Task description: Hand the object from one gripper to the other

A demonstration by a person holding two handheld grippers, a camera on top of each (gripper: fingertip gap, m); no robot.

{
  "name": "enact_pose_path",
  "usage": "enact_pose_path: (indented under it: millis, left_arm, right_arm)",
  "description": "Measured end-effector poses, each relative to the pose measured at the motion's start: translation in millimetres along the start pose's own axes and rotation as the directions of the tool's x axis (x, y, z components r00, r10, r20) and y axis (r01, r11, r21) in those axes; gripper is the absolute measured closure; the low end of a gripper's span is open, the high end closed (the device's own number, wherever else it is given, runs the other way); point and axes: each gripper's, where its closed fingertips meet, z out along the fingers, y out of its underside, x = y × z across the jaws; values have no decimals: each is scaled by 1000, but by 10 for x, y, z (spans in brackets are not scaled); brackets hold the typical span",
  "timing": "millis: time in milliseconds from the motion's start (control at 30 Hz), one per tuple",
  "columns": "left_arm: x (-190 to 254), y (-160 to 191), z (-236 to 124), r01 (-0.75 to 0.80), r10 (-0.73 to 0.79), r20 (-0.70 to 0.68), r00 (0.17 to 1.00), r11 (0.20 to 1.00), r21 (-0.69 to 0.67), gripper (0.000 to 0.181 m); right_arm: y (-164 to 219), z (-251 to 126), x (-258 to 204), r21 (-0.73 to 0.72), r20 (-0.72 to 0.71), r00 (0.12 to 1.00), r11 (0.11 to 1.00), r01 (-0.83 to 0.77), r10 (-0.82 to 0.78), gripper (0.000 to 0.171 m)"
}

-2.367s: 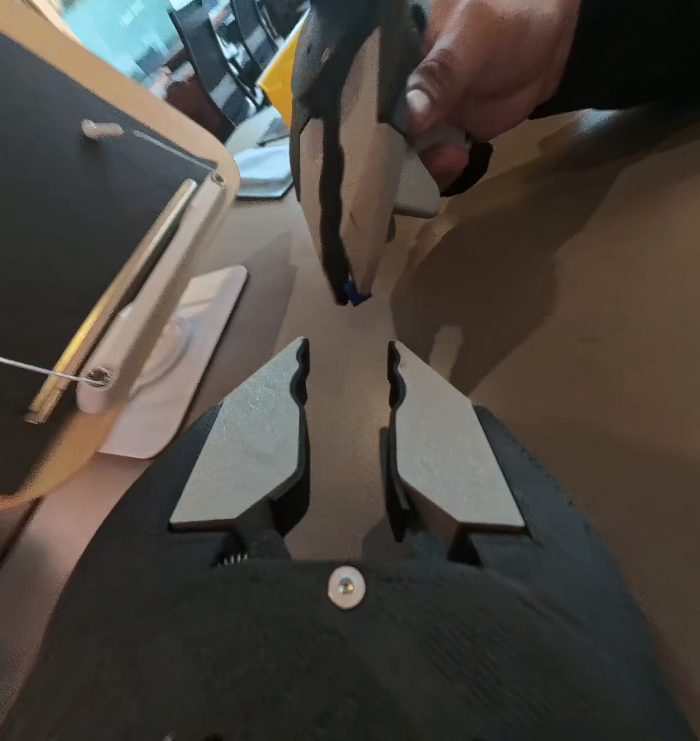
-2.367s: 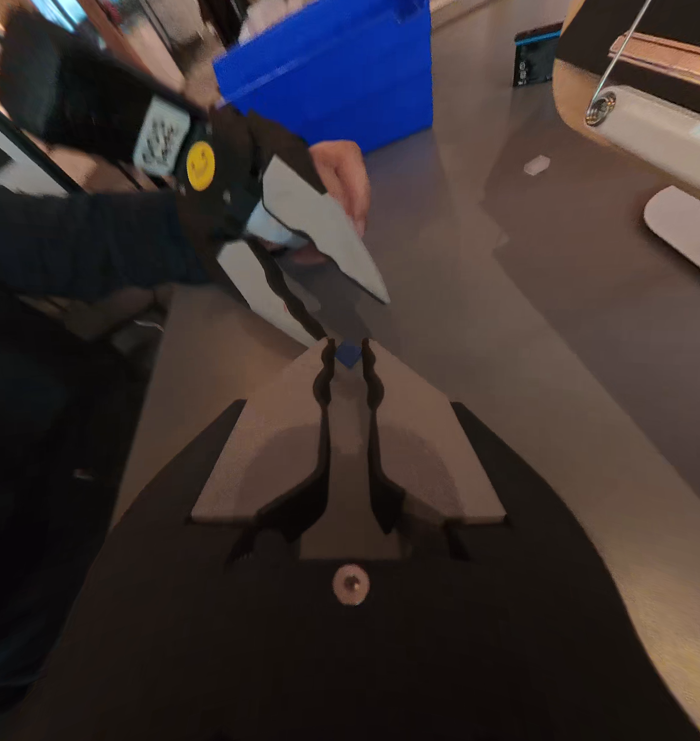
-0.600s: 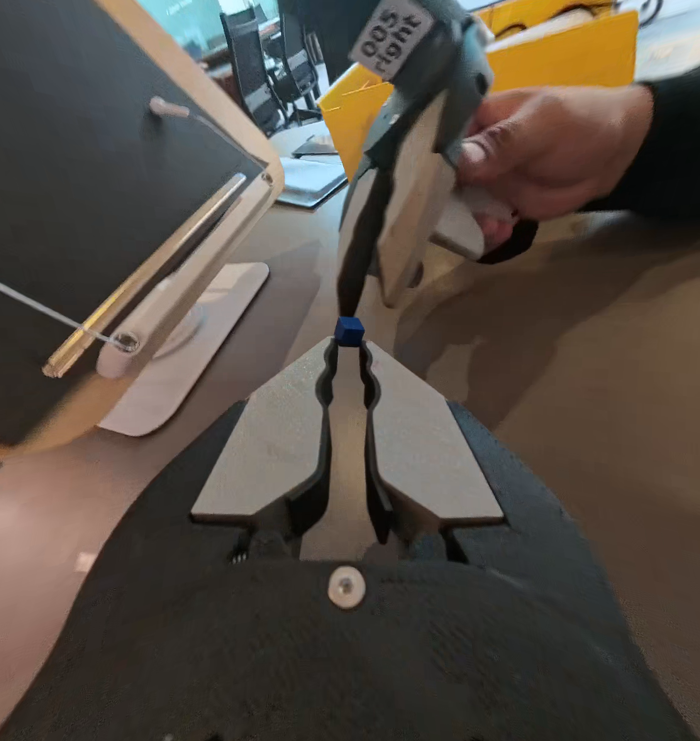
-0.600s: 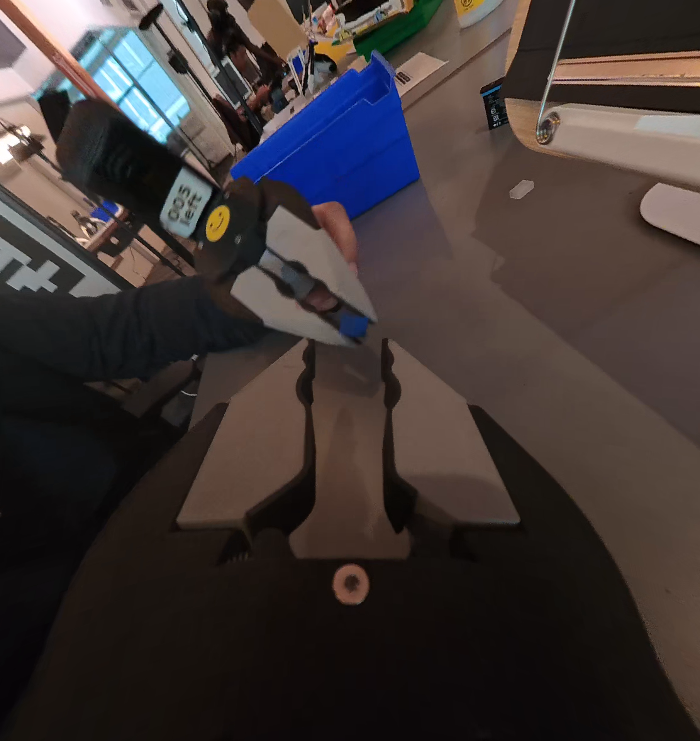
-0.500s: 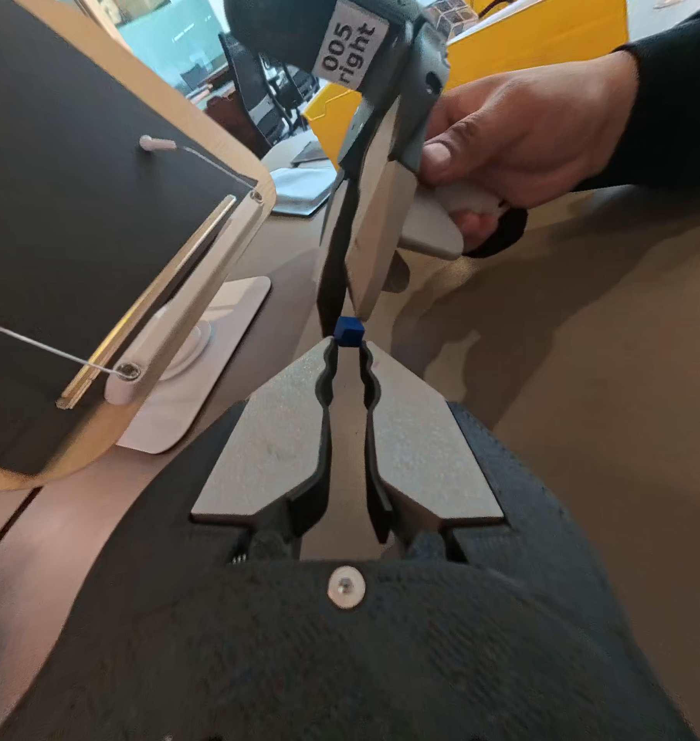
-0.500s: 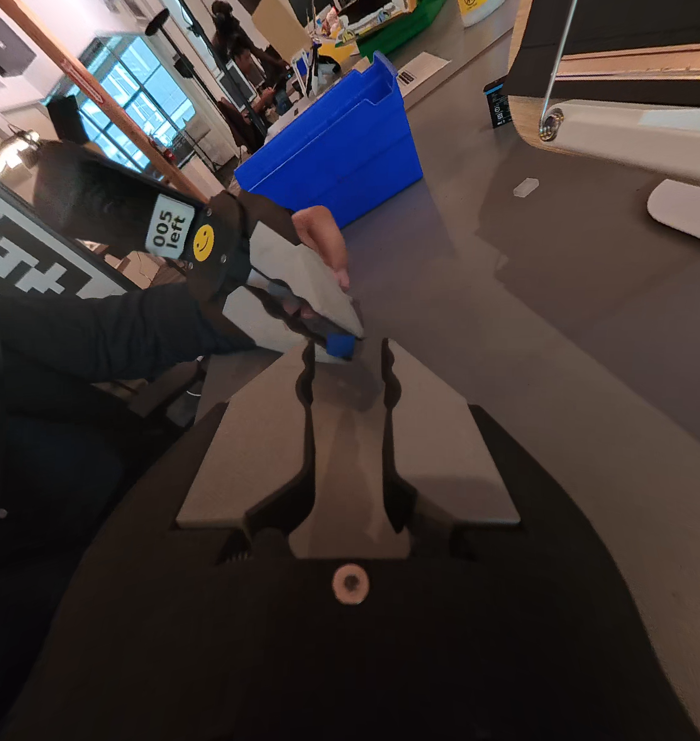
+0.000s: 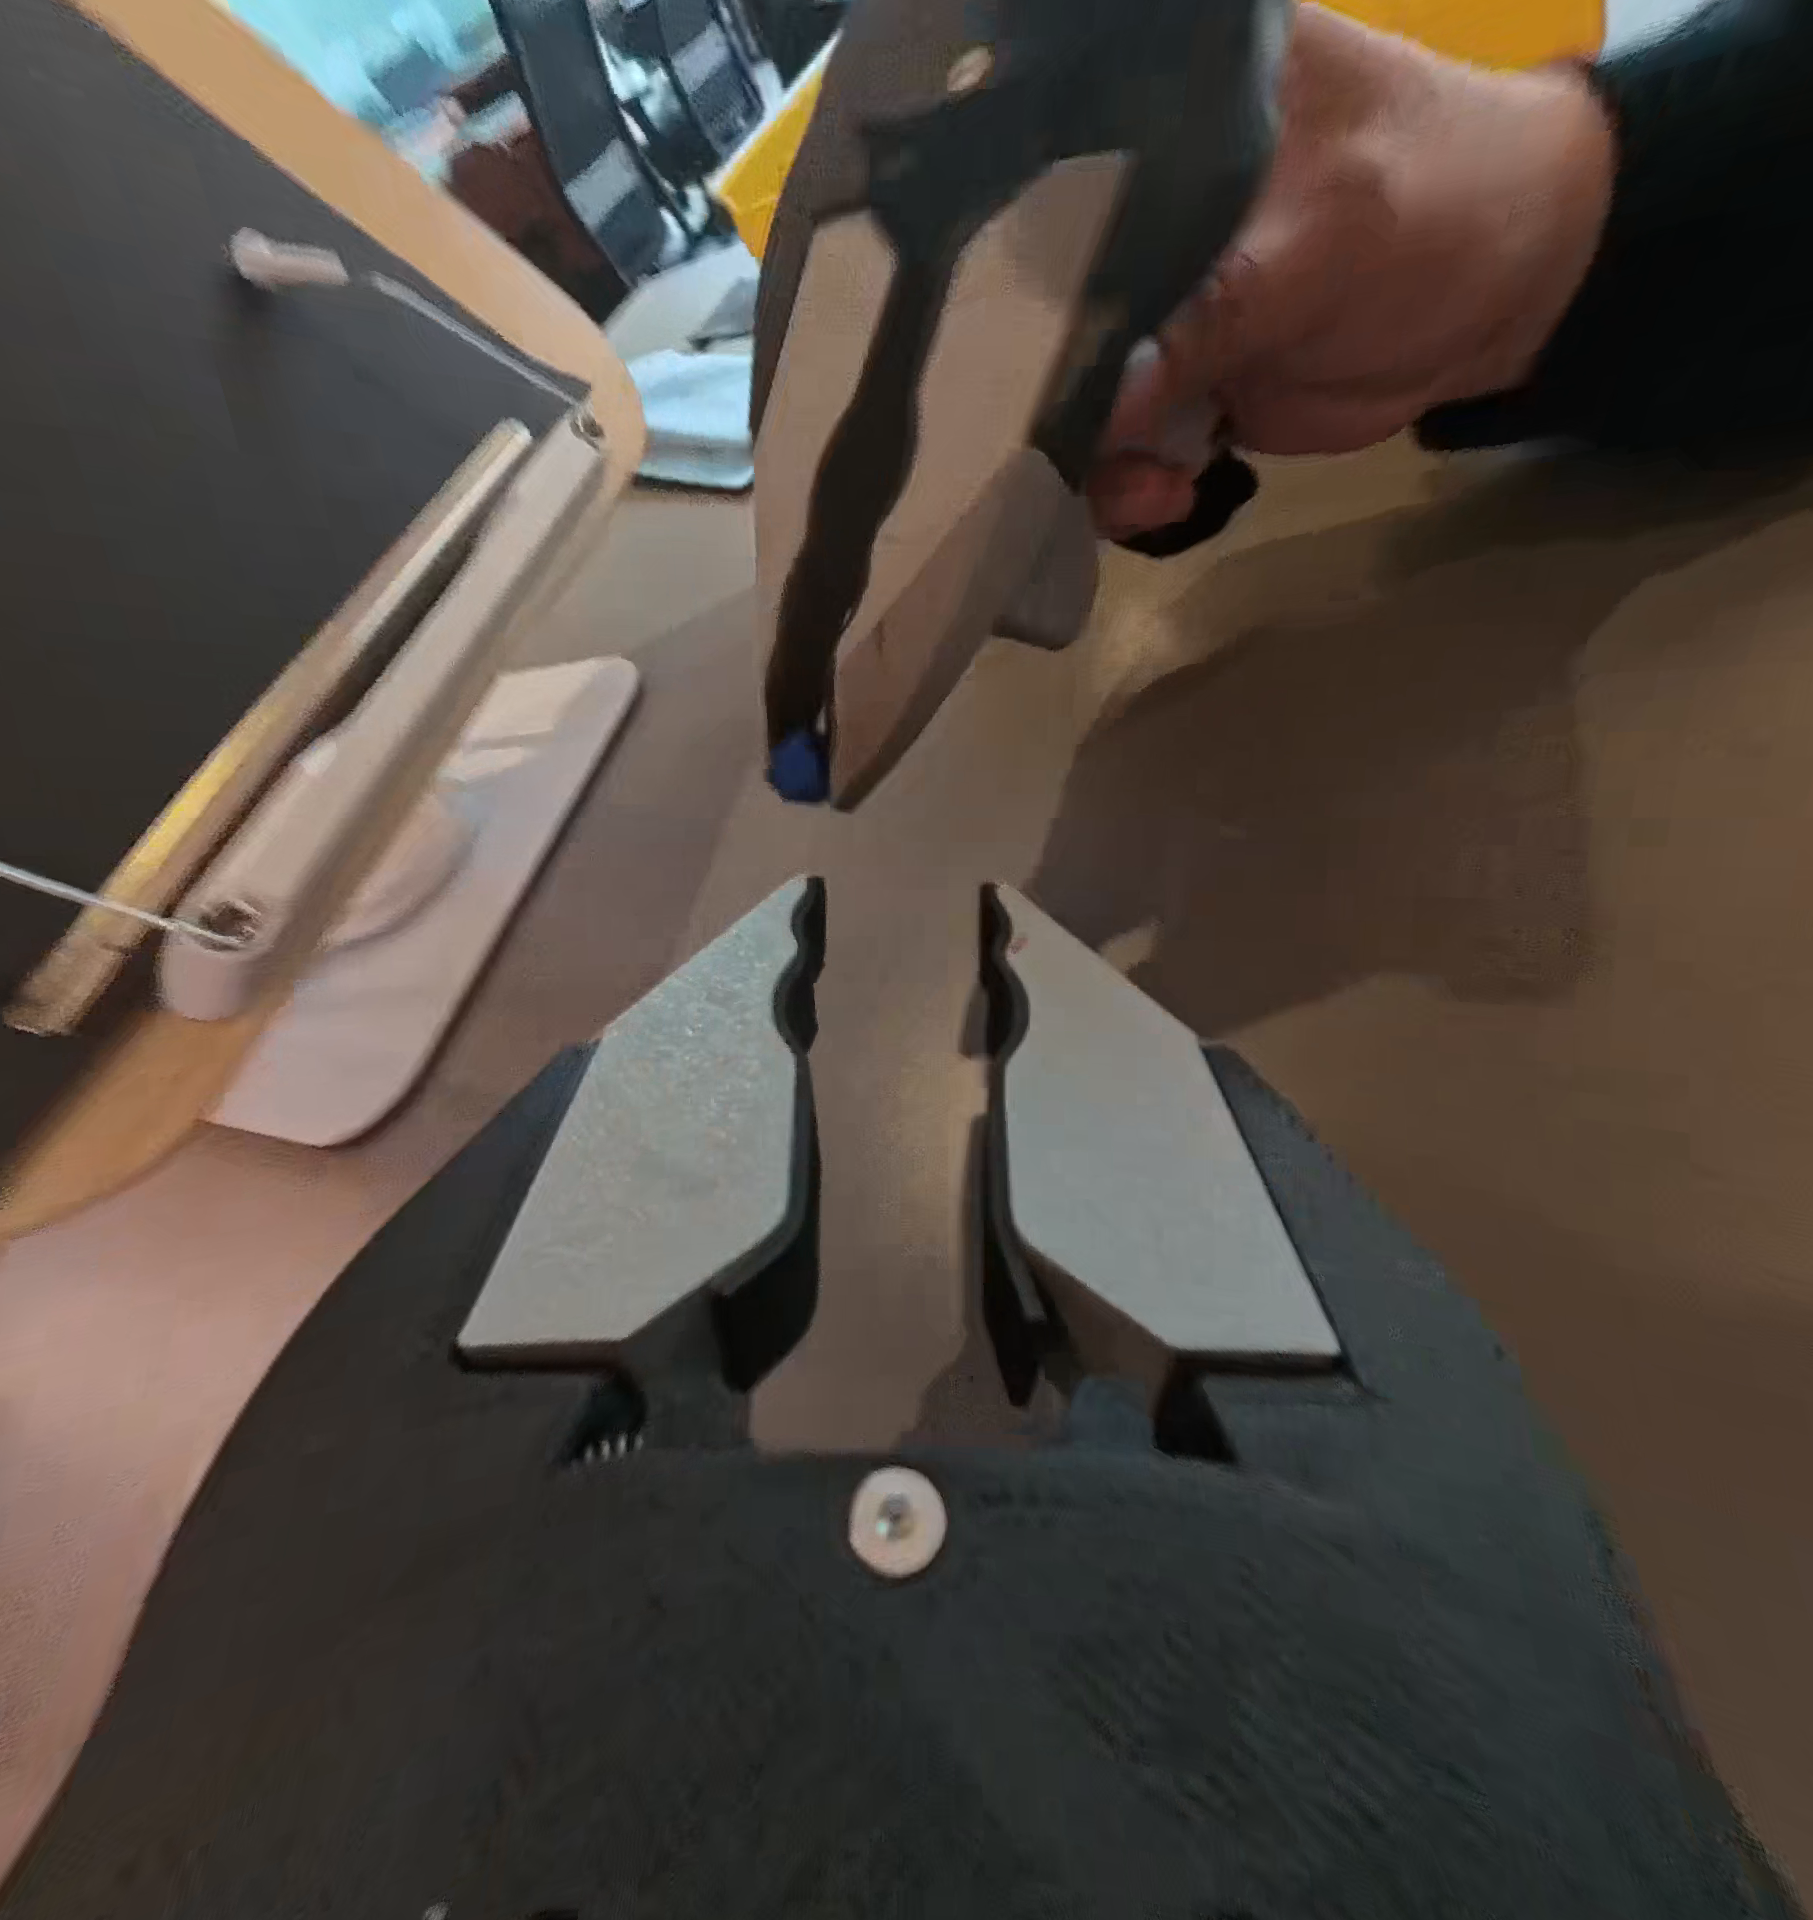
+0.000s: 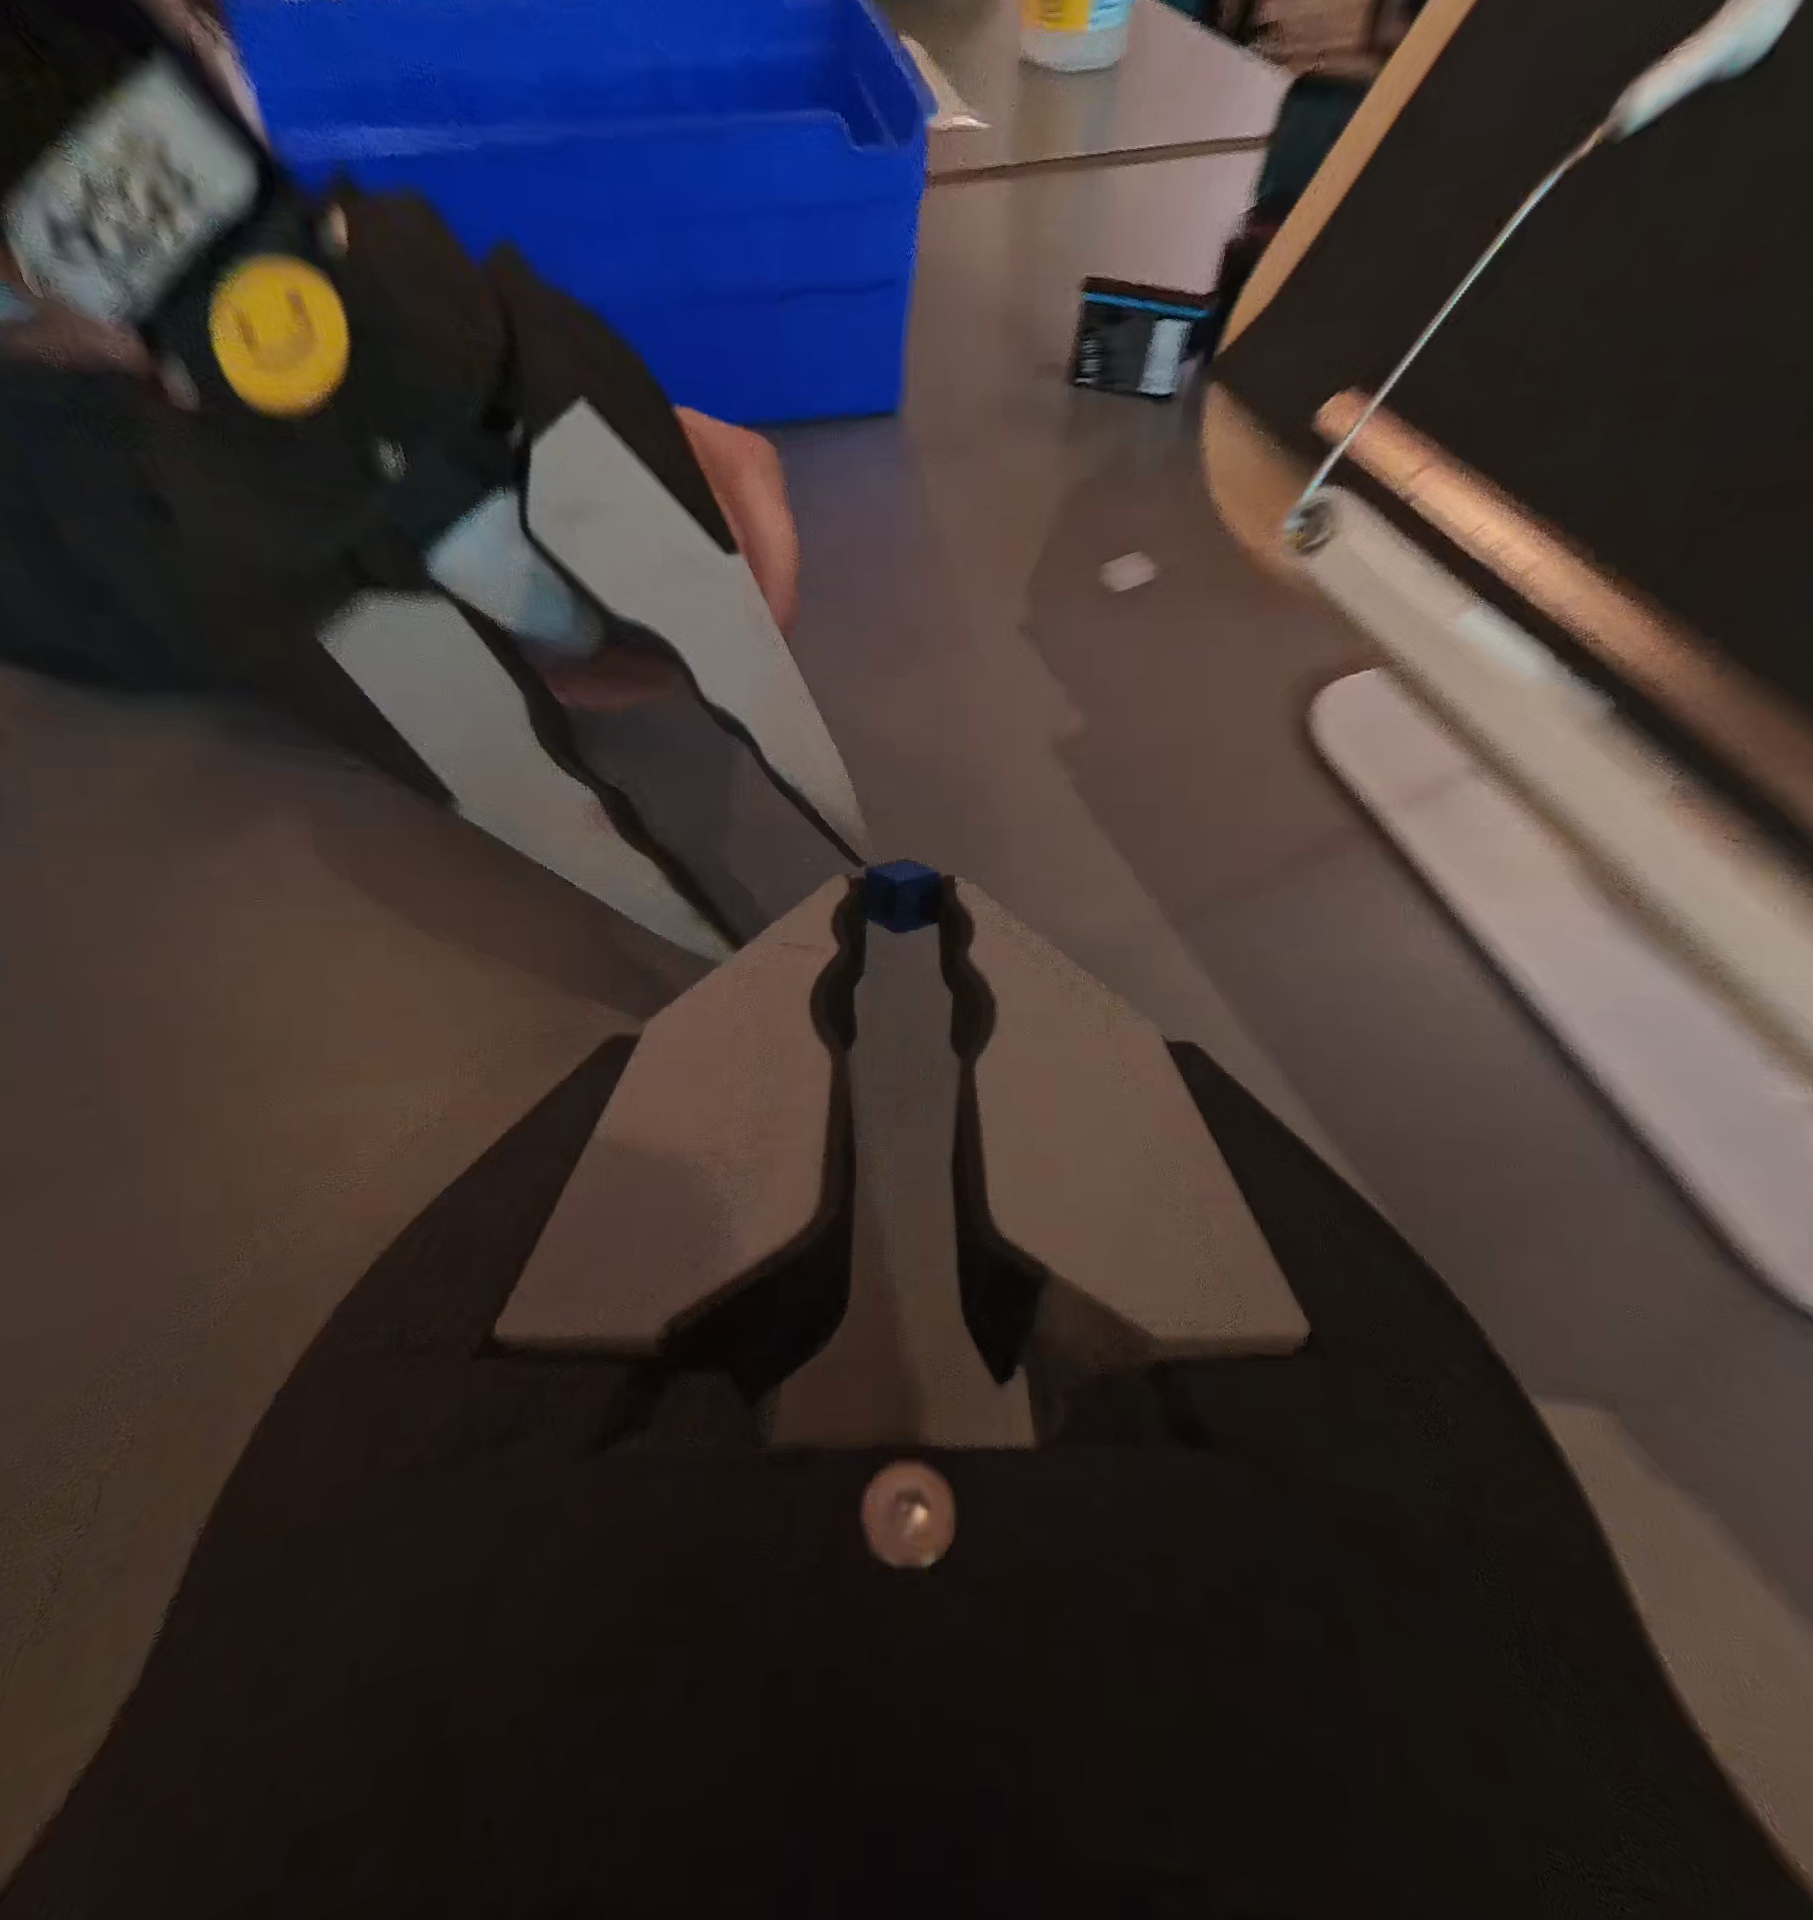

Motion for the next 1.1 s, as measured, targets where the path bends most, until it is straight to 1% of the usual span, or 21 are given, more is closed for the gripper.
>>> enact_pose_path:
  millis: [33,100,167,233,300,400,533,633,667,767,867,933,1000,1033,1100]
  left_arm:
    - [-19,2,-4,83,-82,-26,996,997,5,152]
    - [-27,-13,-24,231,-228,-101,968,973,24,149]
    - [-67,-37,-55,354,-344,-157,926,934,39,149]
    - [-98,-83,-95,455,-434,-212,876,889,58,149]
    - [-84,-136,-124,540,-505,-278,817,839,62,149]
    - [-68,-198,-144,625,-571,-348,744,778,62,149]
    - [-73,-143,-116,645,-596,-345,725,763,40,155]
    - [-70,-153,-123,673,-615,-374,694,738,36,160]
    - [-84,-153,-121,688,-627,-376,682,725,38,163]
    - [-79,-154,-129,721,-650,-412,638,693,24,163]
    - [-75,-147,-126,712,-644,-407,648,702,22,166]
    - [-69,-138,-118,692,-631,-391,670,721,22,170]
    - [-86,-103,-105,646,-597,-352,721,763,28,171]
    - [-102,-93,-105,620,-575,-331,748,784,36,172]
    - [-148,-61,-103,547,-518,-266,813,835,48,172]
  right_arm:
    - [-7,-24,34,-19,-73,992,995,103,-104,162]
    - [-40,-54,26,-74,-185,929,947,313,-322,162]
    - [-54,-66,53,-175,-296,809,861,477,-508,162]
    - [-84,-47,22,-232,-345,704,783,577,-621,161]
    - [-68,-4,14,-285,-353,641,731,620,-681,161]
    - [-16,59,-3,-339,-338,581,672,659,-740,161]
    - [-73,101,-102,-360,-347,495,600,714,-797,161]
    - [-90,101,-94,-403,-360,417,543,737,-834,161]
    - [-95,108,-124,-398,-353,407,529,749,-842,161]
    - [-123,116,-177,-407,-352,368,495,768,-861,161]
    - [-147,108,-165,-418,-367,353,492,764,-861,161]
    - [-131,119,-158,-427,-361,346,483,765,-866,161]
    - [-91,142,-152,-415,-350,385,509,754,-854,157]
    - [-74,148,-156,-395,-343,426,540,744,-837,153]
    - [-51,141,-156,-316,-325,568,653,688,-756,152]
